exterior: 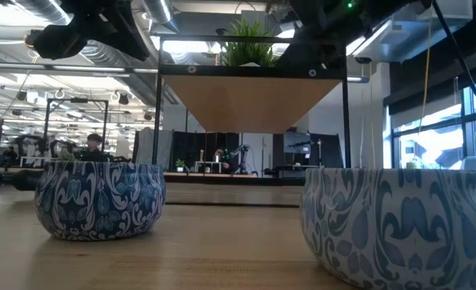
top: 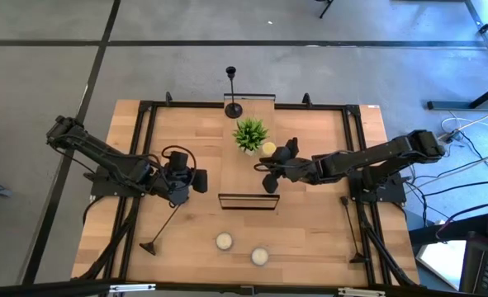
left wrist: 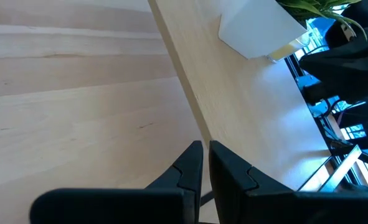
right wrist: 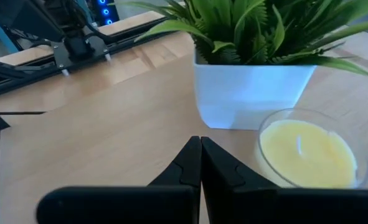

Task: Pick & Place candle stick holders
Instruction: Put the transparent scented candle on the shelf

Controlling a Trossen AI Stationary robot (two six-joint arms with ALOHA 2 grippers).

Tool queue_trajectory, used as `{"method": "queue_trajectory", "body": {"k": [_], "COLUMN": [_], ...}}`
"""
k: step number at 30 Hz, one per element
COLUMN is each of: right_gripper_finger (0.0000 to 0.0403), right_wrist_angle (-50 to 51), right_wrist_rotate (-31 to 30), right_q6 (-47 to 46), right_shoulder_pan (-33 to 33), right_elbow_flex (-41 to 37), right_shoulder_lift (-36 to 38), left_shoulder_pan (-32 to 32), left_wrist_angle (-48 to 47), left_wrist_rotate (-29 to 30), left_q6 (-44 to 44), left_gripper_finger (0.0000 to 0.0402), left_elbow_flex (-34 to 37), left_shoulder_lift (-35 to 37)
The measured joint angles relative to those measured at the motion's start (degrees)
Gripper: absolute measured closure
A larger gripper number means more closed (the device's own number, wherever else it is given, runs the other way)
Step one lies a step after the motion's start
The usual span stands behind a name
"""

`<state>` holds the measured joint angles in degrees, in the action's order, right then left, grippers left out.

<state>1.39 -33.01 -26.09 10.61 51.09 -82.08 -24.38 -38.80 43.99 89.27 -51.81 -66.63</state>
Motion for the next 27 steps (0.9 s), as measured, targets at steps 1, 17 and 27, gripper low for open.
{"method": "queue_trajectory", "body": {"k": [1, 17, 27], "right_gripper_finger": [0.0397, 0.0397, 0.0397], "right_wrist_angle": [0.0, 2.7, 3.8], "right_wrist_rotate": [0.0, -3.3, -4.9], "right_q6": [-0.1, -2.5, -3.2], "right_shoulder_pan": [0.0, 0.0, 0.0], "right_elbow_flex": [0.0, 0.0, 0.0], "right_shoulder_lift": [0.0, 0.0, 0.0], "left_shoulder_pan": [0.0, 0.0, 0.0], "left_wrist_angle": [0.0, 0.0, 0.0], "left_wrist_rotate": [0.0, 0.0, -0.1], "left_q6": [0.0, 0.0, 0.0], "left_gripper_finger": [0.0380, 0.0380, 0.0380], "left_elbow_flex": [0.0, 0.0, 0.0], "left_shoulder_lift": [0.0, 0.0, 0.0]}}
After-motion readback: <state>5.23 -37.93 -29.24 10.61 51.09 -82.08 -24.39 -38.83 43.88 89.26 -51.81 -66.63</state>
